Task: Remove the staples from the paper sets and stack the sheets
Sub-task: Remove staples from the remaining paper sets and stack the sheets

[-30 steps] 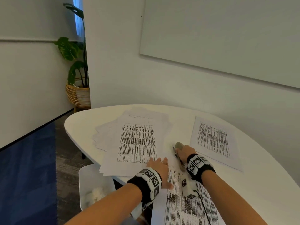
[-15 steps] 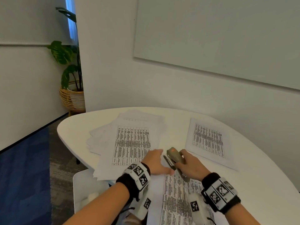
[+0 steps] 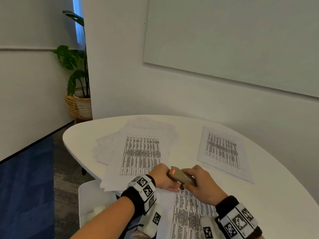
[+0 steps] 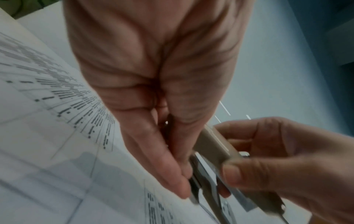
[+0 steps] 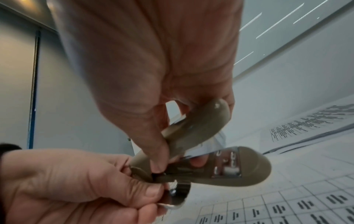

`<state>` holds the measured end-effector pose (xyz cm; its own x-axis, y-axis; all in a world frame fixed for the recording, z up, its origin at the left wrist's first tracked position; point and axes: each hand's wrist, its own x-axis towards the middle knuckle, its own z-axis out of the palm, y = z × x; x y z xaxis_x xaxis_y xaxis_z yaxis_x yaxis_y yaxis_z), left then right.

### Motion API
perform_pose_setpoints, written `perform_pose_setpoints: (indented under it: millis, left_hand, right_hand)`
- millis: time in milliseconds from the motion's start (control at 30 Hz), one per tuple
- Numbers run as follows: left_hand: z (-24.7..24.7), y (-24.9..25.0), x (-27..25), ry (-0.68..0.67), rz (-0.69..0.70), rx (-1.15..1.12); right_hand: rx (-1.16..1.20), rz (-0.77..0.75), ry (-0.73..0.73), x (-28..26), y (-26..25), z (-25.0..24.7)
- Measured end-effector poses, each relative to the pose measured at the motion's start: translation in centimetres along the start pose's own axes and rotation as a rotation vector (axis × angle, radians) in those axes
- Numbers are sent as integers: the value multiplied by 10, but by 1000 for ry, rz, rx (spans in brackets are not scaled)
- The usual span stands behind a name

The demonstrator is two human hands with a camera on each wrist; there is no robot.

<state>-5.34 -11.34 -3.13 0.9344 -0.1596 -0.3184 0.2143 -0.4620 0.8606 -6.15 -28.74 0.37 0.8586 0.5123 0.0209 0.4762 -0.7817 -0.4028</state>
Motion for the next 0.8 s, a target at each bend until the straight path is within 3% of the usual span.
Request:
perform_pose_setpoints:
  millis: [67, 267, 367, 500, 633, 700, 800]
  left_hand:
    - [-9, -5, -2, 4, -31, -82]
    - [-77, -29, -34, 249, 32, -417]
    - [-127, -46, -51, 522, 68, -845]
    - [-181, -90, -60, 871, -20, -1299]
    - [-188, -149, -63, 1115, -102, -1201]
    - [-178, -172, -68, 1160, -237, -1147]
    - [-154, -201, -66, 1138, -474, -857]
  right_hand:
    - [-24, 10, 2, -1, 2, 1]
    - [-52, 199, 49, -14, 32, -6]
    - [-62, 288, 34, -19, 47, -6]
    - [-74, 335, 3, -19, 60, 1]
    - [-92, 371, -18, -17, 64, 7]
    - [-87, 372, -17, -16, 64, 8]
    - [-91, 372, -21, -17, 63, 8]
